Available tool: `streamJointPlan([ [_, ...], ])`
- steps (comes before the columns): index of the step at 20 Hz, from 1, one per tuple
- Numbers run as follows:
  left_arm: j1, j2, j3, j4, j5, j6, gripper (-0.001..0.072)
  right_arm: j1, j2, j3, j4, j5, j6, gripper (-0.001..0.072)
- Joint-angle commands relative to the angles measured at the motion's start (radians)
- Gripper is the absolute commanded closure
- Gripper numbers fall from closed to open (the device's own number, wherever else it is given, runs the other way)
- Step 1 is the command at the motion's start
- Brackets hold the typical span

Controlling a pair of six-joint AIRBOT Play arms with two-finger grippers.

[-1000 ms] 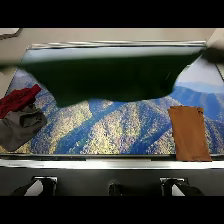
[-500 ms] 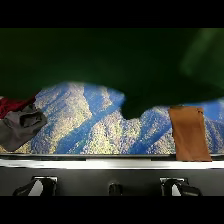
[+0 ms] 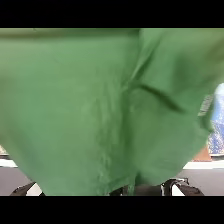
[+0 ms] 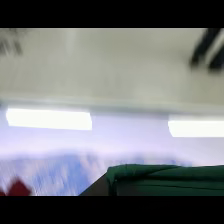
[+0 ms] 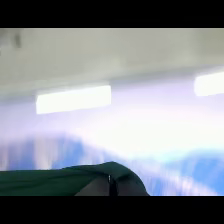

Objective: Fold the shirts.

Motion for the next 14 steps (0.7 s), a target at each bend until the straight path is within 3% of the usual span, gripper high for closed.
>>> streamJointPlan([
  [1, -0.080, -0.182, -0.277, 0.032, -0.026, 0.084, 0.0680, 0.000, -0.294, -0.055, 0.071, 0.220, 0.002, 0.0680],
  [4, -0.111, -0.407, -0.398, 0.057, 0.091, 0.084, 0.0679, 0.002, -0.541, -0.105, 0.170, 0.101, 0.039, 0.0680],
  [6, -0.117, -0.566, -0.362, 0.045, 0.137, 0.084, 0.0679, 0.026, -0.680, -0.105, 0.261, -0.021, 0.039, 0.0680],
  [9, -0.135, -0.748, -0.246, 0.011, 0.169, 0.084, 0.0679, 0.070, -0.806, -0.105, 0.283, -0.228, 0.040, 0.0679],
  [12, -0.142, -0.815, -0.182, 0.007, 0.163, 0.084, 0.0679, 0.077, -0.837, -0.105, 0.274, -0.262, 0.036, 0.0679],
  [14, -0.138, -0.808, -0.182, 0.007, 0.128, 0.084, 0.0679, 0.061, -0.817, -0.105, 0.252, -0.220, -0.019, 0.0678],
])
